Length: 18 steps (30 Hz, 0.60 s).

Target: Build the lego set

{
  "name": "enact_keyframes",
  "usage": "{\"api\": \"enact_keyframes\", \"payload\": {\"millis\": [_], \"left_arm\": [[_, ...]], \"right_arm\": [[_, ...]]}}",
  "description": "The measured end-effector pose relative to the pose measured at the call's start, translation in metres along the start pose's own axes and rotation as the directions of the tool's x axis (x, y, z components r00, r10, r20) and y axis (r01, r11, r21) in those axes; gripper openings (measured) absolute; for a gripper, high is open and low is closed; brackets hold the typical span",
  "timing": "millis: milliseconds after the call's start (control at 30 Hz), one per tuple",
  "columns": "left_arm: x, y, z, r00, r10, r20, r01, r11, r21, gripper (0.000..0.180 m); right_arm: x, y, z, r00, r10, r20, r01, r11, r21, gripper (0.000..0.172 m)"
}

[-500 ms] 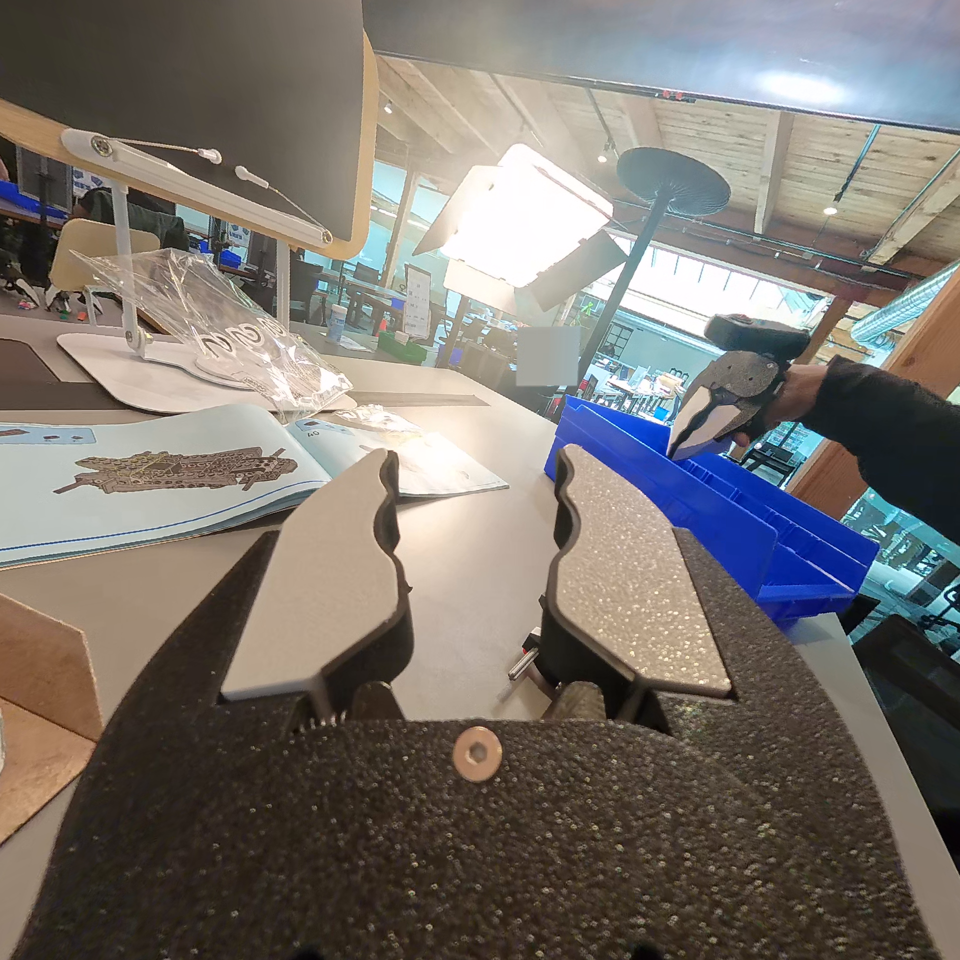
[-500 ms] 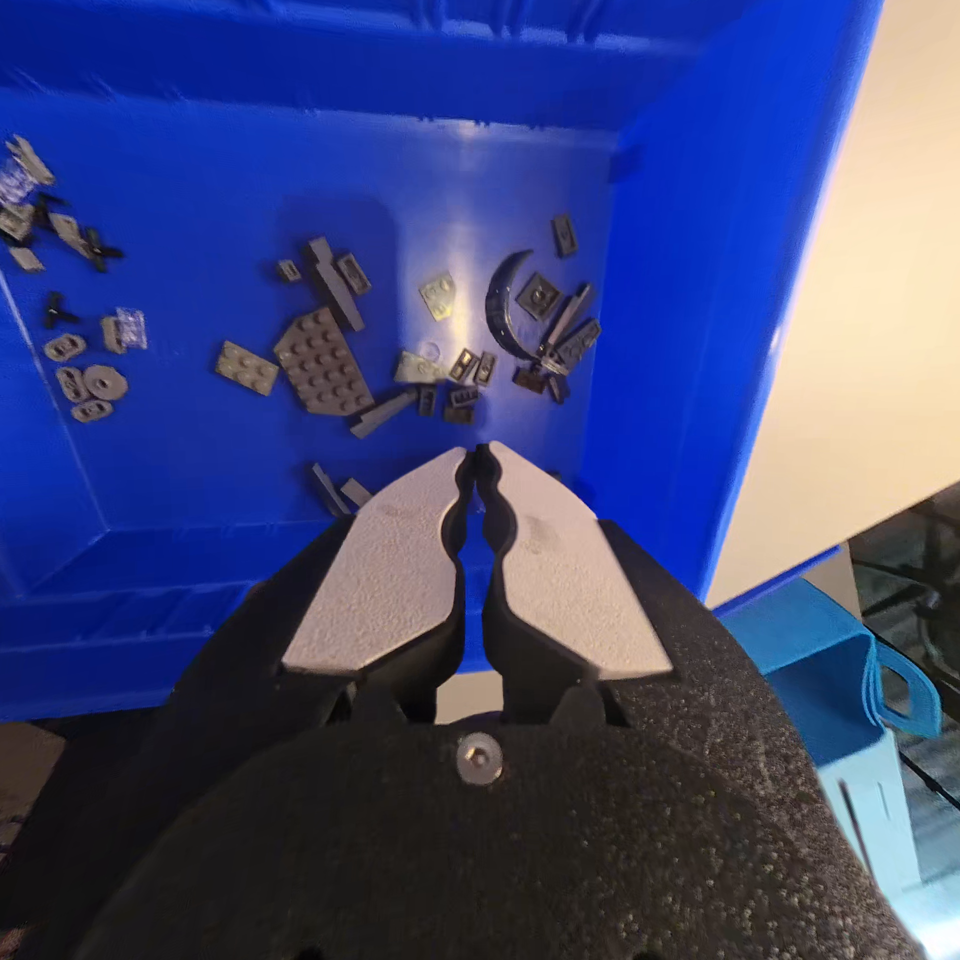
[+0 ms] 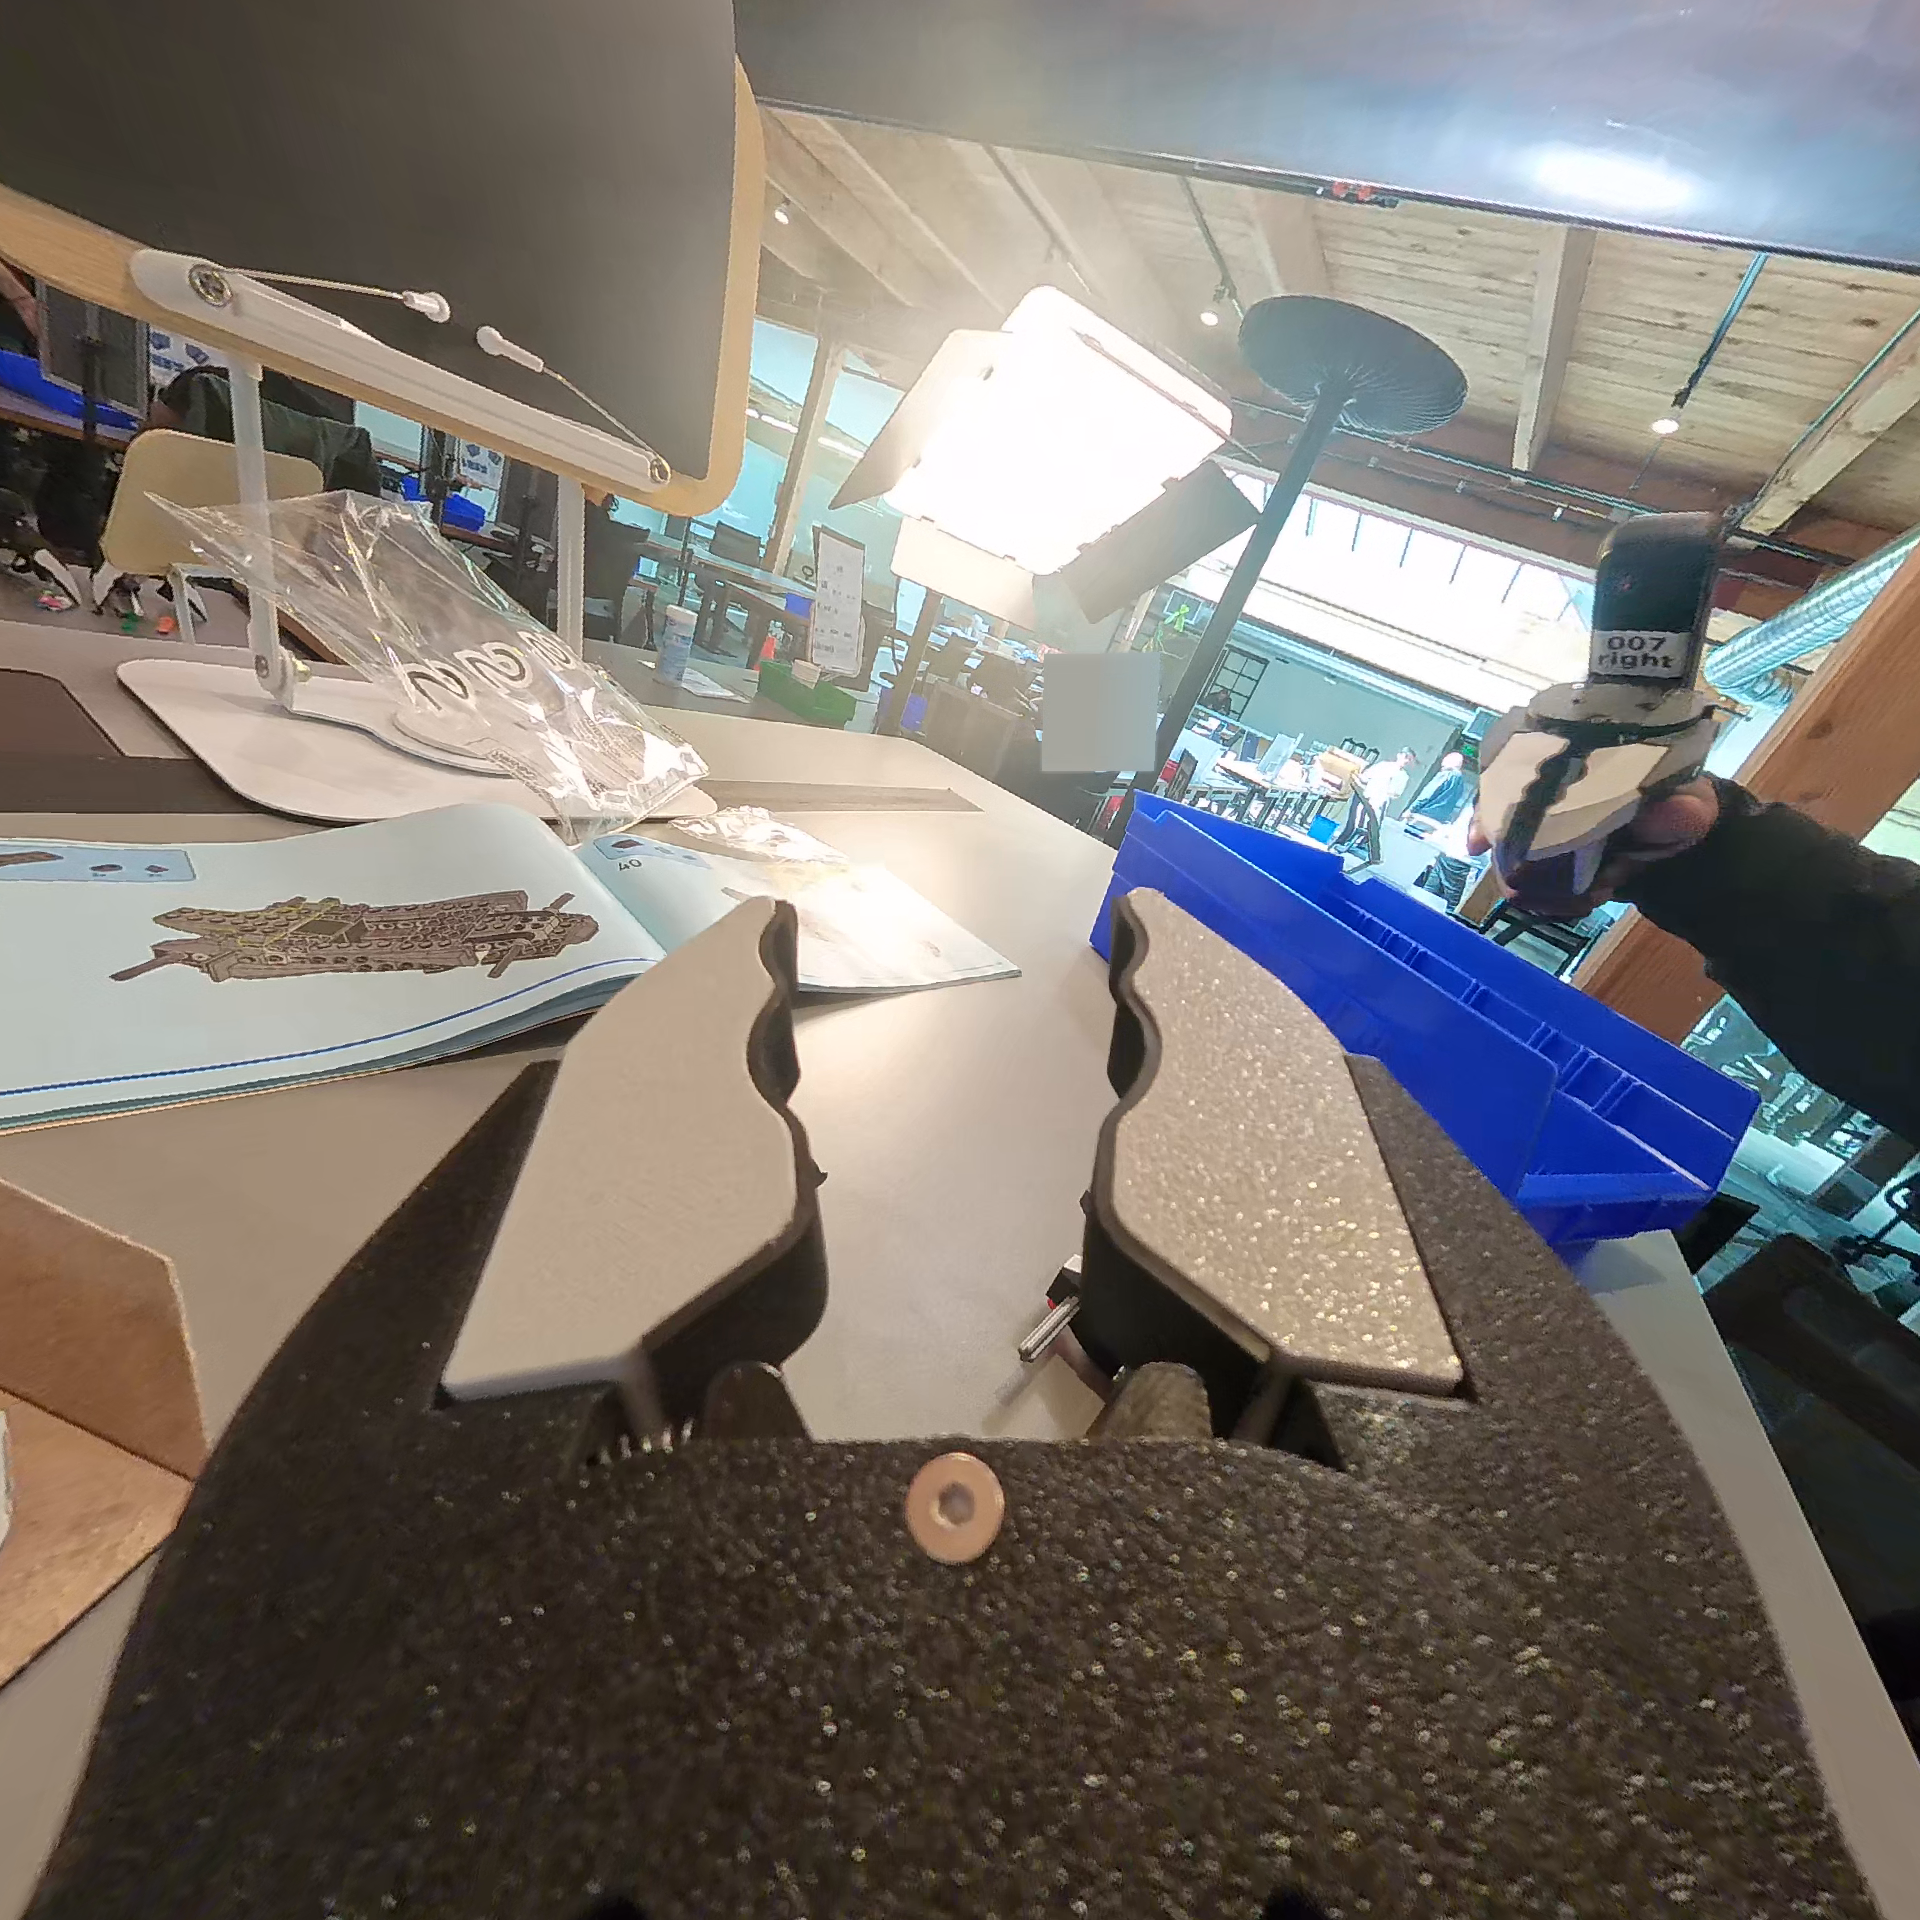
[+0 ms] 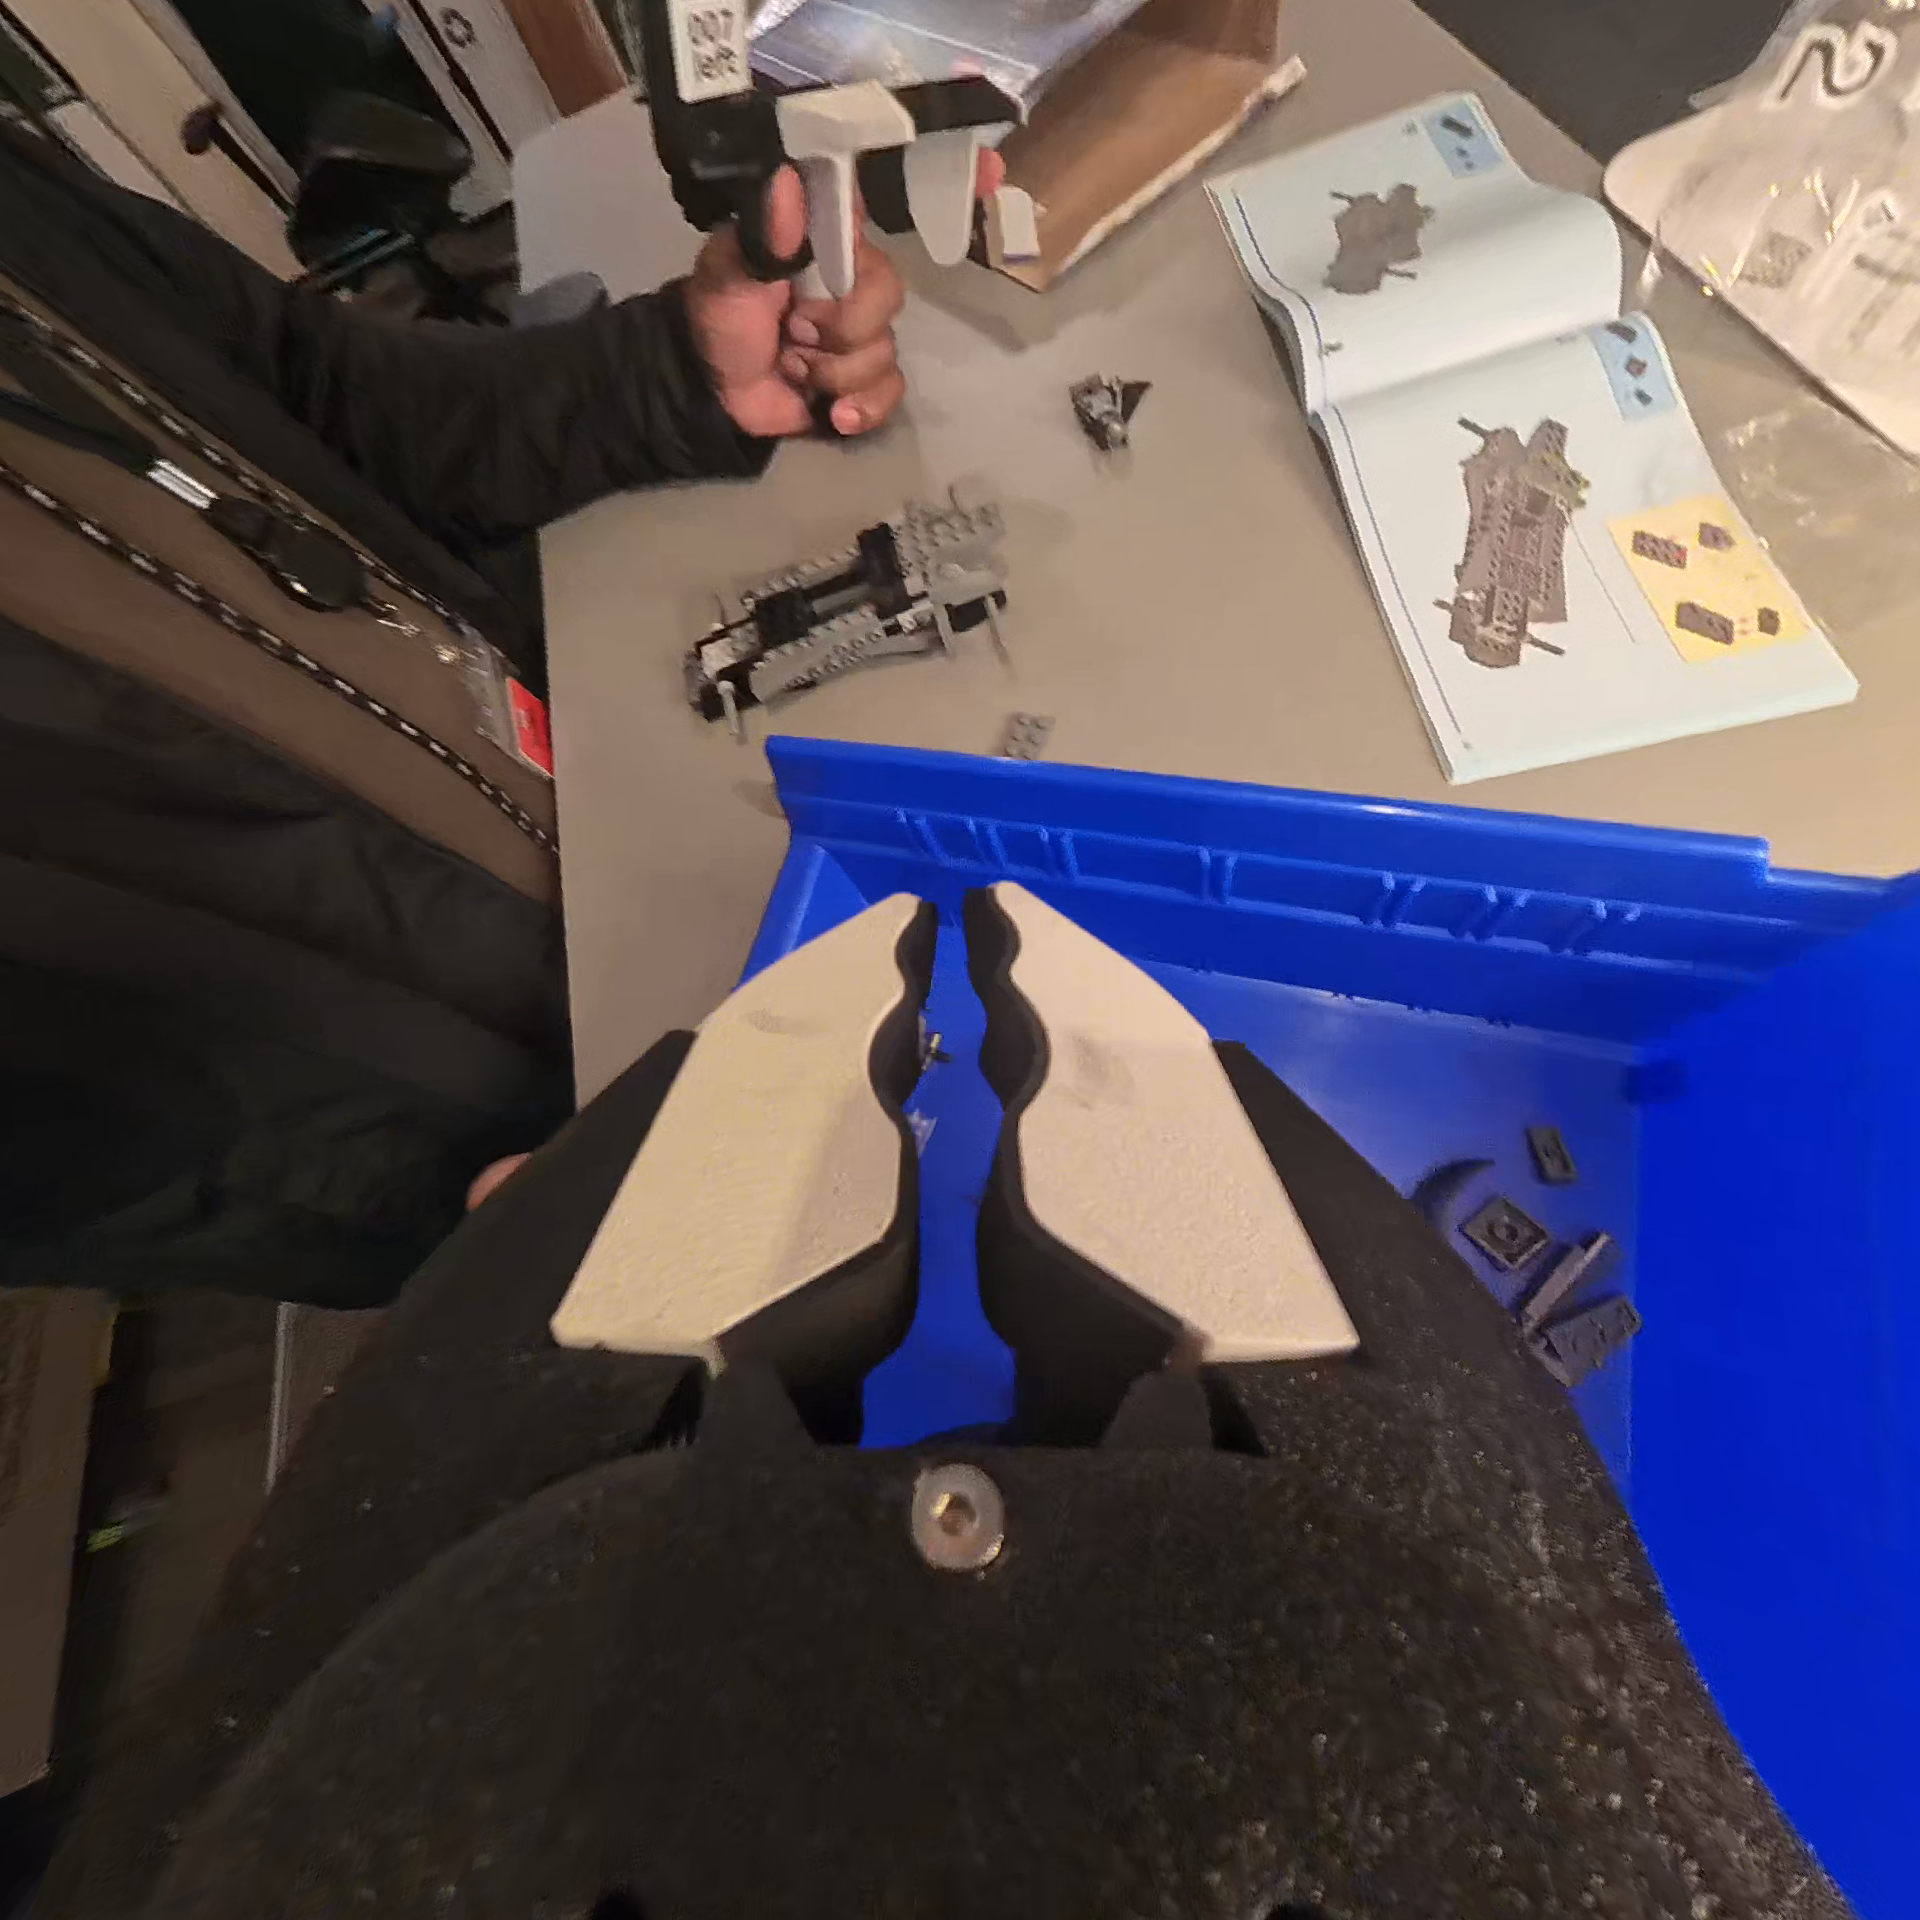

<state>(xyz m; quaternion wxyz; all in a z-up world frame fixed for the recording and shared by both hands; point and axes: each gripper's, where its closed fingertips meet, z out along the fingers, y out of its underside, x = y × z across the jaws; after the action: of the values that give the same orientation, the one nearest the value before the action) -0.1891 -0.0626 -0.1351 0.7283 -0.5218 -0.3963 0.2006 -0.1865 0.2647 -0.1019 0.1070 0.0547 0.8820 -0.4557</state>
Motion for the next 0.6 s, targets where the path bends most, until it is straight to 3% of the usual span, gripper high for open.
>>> {"api": "enact_keyframes", "payload": {"millis": [300,467,600], "left_arm": [[0.000,-0.001,-0.001,1.000,0.002,0.003,-0.002,1.000,0.007,0.058],[0.000,-0.001,-0.001,1.000,0.002,0.004,-0.002,1.000,0.007,0.058],[-0.001,-0.001,0.000,1.000,0.004,0.008,-0.004,1.000,0.005,0.058]], "right_arm": [[-0.012,-0.006,-0.007,0.998,-0.069,-0.011,0.069,0.997,0.033,0.010],[-0.001,0.008,-0.008,0.996,-0.062,-0.068,0.057,0.996,-0.066,0.013],[0.016,0.035,-0.009,0.986,-0.057,-0.159,0.016,0.968,-0.250,0.016]]}}
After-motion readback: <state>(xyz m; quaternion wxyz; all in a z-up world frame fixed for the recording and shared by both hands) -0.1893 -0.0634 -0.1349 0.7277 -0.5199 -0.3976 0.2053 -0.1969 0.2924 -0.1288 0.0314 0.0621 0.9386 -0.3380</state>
